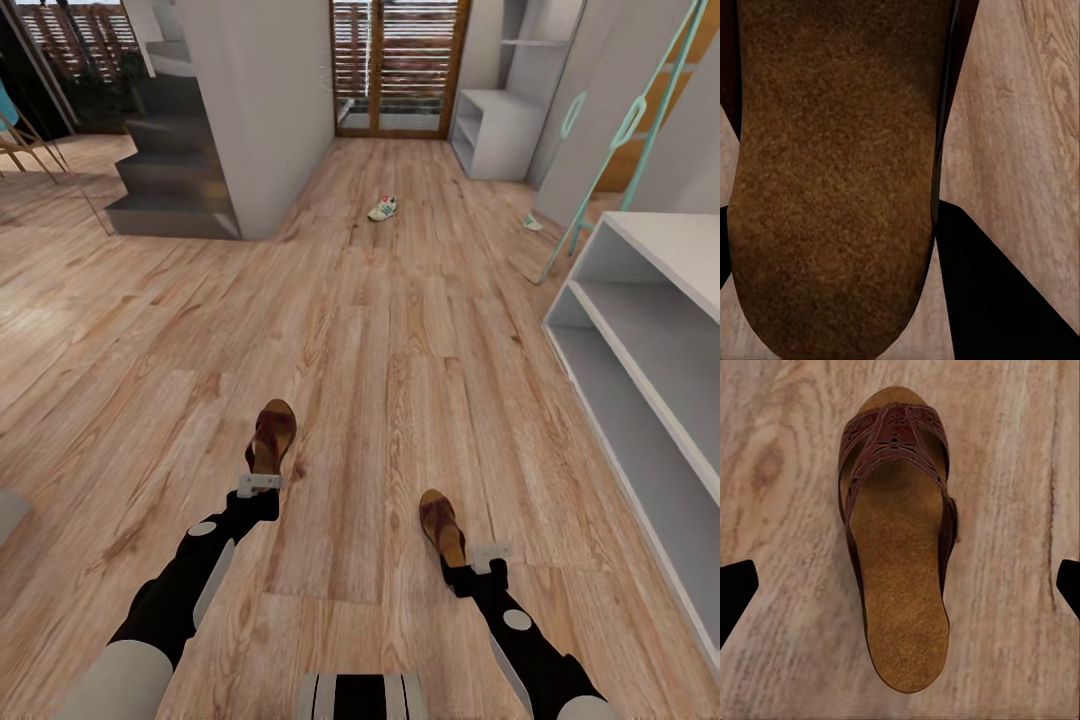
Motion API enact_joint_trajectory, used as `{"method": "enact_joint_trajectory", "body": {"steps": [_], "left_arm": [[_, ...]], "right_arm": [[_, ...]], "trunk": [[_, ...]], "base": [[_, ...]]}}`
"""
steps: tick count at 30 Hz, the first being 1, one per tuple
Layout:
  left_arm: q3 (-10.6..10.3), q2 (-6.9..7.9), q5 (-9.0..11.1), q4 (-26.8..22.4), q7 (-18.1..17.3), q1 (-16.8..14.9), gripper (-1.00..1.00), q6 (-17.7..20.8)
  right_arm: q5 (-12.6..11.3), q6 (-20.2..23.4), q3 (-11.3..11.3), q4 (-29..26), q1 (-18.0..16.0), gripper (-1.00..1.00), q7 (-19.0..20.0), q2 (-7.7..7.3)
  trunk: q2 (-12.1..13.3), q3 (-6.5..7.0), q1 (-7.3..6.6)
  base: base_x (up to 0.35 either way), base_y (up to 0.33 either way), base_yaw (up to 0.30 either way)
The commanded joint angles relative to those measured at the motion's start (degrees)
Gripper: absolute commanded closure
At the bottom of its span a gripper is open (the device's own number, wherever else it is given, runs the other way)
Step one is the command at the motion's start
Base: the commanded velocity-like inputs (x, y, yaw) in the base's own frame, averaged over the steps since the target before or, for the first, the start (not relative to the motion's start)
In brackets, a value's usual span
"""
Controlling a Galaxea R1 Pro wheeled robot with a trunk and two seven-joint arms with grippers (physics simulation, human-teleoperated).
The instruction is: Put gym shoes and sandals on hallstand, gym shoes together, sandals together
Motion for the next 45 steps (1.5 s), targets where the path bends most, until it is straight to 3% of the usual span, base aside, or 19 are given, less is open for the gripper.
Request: {"method": "enact_joint_trajectory", "body": {"steps": [1, 30, 45], "left_arm": [[-0.03, 0.02, 0.12, -0.11, -0.14, -0.02, 1.0, 0.35], [0.07, 0.02, 0.12, -0.15, -0.14, -0.21, 1.0, 0.38], [-0.08, -0.01, 0.06, -4.37, -0.14, 0.03, 1.0, 1.01]], "right_arm": [[0.46, -0.12, 0.05, 0.08, -0.02, -1.0, -0.02, -0.01], [0.37, -0.14, -0.16, 0.1, 0.01, -1.0, -0.08, -0.09], [0.37, -0.2, -0.16, 0.04, 0.01, -1.0, -0.08, -0.37]], "trunk": [[-0.03, -0.29, 0.01], [-0.42, -9.08, 0.76], [-0.42, -9.66, 0.76]], "base": [[0.0, 0.0, 0.0], [0.0, 0.0, 0.0], [0.0, 0.0, -0.004]]}}
